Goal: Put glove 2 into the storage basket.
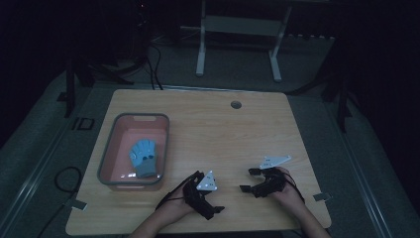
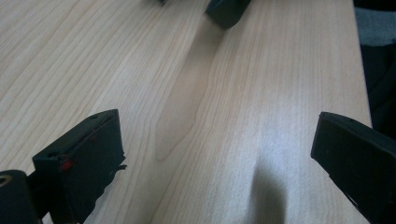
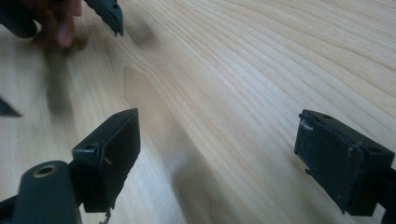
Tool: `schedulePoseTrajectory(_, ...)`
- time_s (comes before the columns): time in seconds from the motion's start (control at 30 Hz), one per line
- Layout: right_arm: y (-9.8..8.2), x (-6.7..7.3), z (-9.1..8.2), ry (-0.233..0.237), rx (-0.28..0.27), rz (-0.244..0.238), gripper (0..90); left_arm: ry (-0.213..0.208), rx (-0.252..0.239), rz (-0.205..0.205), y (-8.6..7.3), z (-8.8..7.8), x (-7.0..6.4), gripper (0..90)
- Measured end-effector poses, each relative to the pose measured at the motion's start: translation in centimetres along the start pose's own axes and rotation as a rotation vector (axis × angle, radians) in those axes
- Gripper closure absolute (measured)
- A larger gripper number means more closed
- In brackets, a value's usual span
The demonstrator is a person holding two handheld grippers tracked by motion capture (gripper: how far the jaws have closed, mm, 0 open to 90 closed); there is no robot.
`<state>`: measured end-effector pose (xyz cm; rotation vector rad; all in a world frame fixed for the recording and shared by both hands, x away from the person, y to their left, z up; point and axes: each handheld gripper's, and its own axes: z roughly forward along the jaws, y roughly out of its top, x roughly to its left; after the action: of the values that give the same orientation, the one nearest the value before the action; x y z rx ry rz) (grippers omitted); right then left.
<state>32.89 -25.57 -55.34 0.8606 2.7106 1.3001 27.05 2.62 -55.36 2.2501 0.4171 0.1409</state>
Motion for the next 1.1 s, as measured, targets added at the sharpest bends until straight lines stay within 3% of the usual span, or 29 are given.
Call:
schedulePoseTrajectory(0.37, -1.9, 0.3, -2.6, -0.010, -0.056, 0.028, 14.3, 0.019, 0.021, 0.005, -0.8, -0.1, -0.4, 2.8)
schedulePoseTrajectory(0.5, -2.5, 0.2, -3.2, -0.017, -0.051, 0.038, 14.3, 0.042, 0.016, 0.025, -0.9, -0.3, -0.6, 2.8)
schedulePoseTrajectory(0.63, -3.0, 0.3, -3.4, -0.028, -0.058, 0.037, 14.3, 0.048, 0.002, -0.001, -1.4, -0.5, -0.5, 2.8)
schedulePoseTrajectory(0.83, -3.2, 0.4, -3.4, -0.063, -0.056, 0.002, 14.3, 0.067, -0.007, 0.014, -1.8, -0.9, -1.0, 2.8)
schedulePoseTrajectory(1.1, -3.4, 0.1, -3.5, -0.074, -0.066, 0.004, 14.6, 0.070, -0.018, 0.014, -2.2, -1.2, -0.9, 2.8)
